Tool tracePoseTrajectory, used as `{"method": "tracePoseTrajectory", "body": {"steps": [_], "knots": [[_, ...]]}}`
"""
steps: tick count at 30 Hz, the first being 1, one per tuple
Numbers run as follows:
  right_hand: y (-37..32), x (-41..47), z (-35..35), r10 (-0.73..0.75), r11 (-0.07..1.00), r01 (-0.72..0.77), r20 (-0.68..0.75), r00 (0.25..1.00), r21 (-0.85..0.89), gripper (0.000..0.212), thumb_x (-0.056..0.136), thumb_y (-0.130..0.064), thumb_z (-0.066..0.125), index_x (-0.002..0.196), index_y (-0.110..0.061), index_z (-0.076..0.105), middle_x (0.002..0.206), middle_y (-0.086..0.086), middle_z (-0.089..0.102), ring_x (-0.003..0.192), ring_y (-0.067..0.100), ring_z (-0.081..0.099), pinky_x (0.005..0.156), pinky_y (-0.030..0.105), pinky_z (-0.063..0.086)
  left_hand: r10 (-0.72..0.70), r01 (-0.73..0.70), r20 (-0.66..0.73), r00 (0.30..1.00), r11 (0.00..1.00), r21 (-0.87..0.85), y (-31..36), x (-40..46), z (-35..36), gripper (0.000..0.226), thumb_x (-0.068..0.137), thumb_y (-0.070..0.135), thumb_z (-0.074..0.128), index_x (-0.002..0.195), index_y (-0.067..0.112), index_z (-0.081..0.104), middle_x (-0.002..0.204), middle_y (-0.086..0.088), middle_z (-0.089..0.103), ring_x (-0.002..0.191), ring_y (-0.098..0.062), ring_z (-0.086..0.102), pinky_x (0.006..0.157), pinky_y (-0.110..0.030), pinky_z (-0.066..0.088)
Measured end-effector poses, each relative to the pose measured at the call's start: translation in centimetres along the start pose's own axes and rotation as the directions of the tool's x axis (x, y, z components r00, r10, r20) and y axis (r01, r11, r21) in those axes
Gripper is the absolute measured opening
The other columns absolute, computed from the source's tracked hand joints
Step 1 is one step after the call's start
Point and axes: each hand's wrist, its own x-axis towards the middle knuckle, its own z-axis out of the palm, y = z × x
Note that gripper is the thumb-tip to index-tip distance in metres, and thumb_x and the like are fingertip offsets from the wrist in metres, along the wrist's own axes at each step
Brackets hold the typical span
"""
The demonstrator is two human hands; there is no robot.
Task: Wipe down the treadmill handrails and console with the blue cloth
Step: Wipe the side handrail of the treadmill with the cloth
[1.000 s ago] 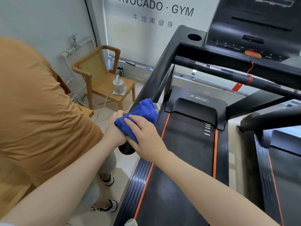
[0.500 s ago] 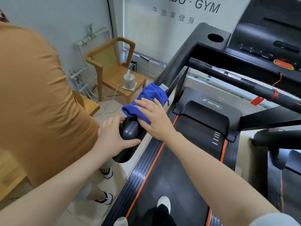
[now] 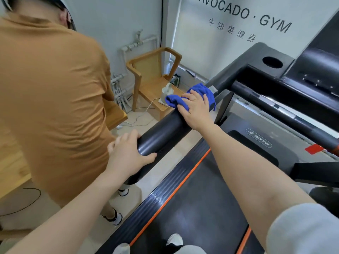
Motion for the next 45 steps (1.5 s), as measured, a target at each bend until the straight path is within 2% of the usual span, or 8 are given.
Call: {"method": "tracePoseTrajectory", "body": {"steps": [3,8,16,23,28,34,39,45], "knots": [[-1.3,-0.2,0.1,0.033,0.999,-0.034,0.025,0.999,0.011,0.035,0.096,-0.031,0.041,0.125,-0.021,0.059,0.138,-0.003,0.049,0.140,0.019,0.021,0.114,0.044,-0.004,-0.056,0.056,0.002,0.998,0.998,0.034,0.7,-0.4,-0.1,0.055,0.070,0.053,0.067,0.111,0.023,0.047,0.113,0.002,0.051,0.109,-0.023,0.044,0.094,-0.039,0.030],[-3.9,-3.9,1.1,-0.174,0.984,0.172,0.047,0.984,0.043,0.035,0.094,-0.033,0.047,0.124,-0.021,0.060,0.137,-0.002,0.050,0.138,0.018,0.026,0.113,0.042,-0.004,-0.011,0.017,-0.075,0.997,0.996,0.086,2.6,0.0,-0.3,0.078,0.068,0.055,0.070,0.133,0.022,0.042,0.132,-0.002,0.047,0.127,-0.027,0.034,0.102,-0.042,0.029],[-0.9,-4.0,0.8,-0.307,0.951,0.304,0.058,0.950,0.054,0.039,0.096,-0.033,0.046,0.132,-0.020,0.053,0.145,-0.004,0.042,0.141,0.018,0.021,0.114,0.038,-0.003,0.096,-0.090,-0.139,0.986,0.995,0.045,7.6,4.0,0.3,0.090,0.052,0.060,0.073,0.124,0.014,0.046,0.116,-0.012,0.055,0.116,-0.035,0.045,0.097,-0.047,0.038],[3.9,0.1,-1.1,-0.162,0.986,0.161,0.014,0.987,0.044,0.039,0.095,-0.030,0.049,0.133,-0.021,0.052,0.143,-0.004,0.044,0.141,0.020,0.022,0.114,0.040,0.000,0.172,-0.175,-0.045,0.984,0.982,-0.064,10.2,8.5,1.1,0.084,0.065,0.044,0.078,0.134,0.015,0.039,0.128,-0.010,0.046,0.120,-0.027,0.046,0.097,-0.044,0.037],[6.7,2.6,-2.4,-0.070,0.998,0.070,0.026,0.997,0.008,0.040,0.096,-0.031,0.046,0.135,-0.023,0.050,0.145,-0.005,0.042,0.142,0.020,0.020,0.115,0.041,0.001,0.192,-0.200,0.097,0.977,0.976,0.086,12.5,12.9,1.7,0.081,0.072,0.055,0.068,0.135,0.017,0.036,0.133,-0.009,0.048,0.121,-0.029,0.048,0.095,-0.042,0.041],[9.9,5.4,-3.9,0.082,0.996,-0.081,0.030,0.996,-0.021,0.042,0.098,-0.033,0.041,0.139,-0.026,0.043,0.151,-0.008,0.032,0.144,0.019,0.012,0.115,0.043,0.002,0.223,-0.265,0.192,0.956,0.938,0.226,14.8,16.0,2.7,0.091,0.071,0.063,0.064,0.138,0.016,0.025,0.118,-0.009,0.060,0.106,-0.031,0.059,0.082,-0.039,0.044],[13.1,8.3,-5.8,0.242,0.957,-0.233,0.029,0.970,-0.171,0.045,0.100,-0.038,0.035,0.144,-0.030,0.033,0.155,-0.008,0.024,0.145,0.021,0.009,0.117,0.045,0.006,0.237,-0.326,0.298,0.925,0.897,0.298,15.0,17.0,2.6,0.084,0.073,0.064,0.061,0.137,0.019,0.030,0.123,-0.012,0.054,0.108,-0.032,0.055,0.084,-0.041,0.045],[13.0,9.7,-6.0,0.257,0.951,-0.238,0.075,0.963,-0.197,0.044,0.099,-0.035,0.038,0.142,-0.025,0.039,0.155,0.000,0.024,0.144,0.030,0.011,0.116,0.042,0.014,0.201,-0.327,0.408,0.890,0.907,0.267,15.9,18.0,2.2,0.099,0.071,0.061,0.065,0.147,0.032,0.010,0.131,-0.012,0.046,0.117,-0.032,0.049,0.095,-0.042,0.044]]}}
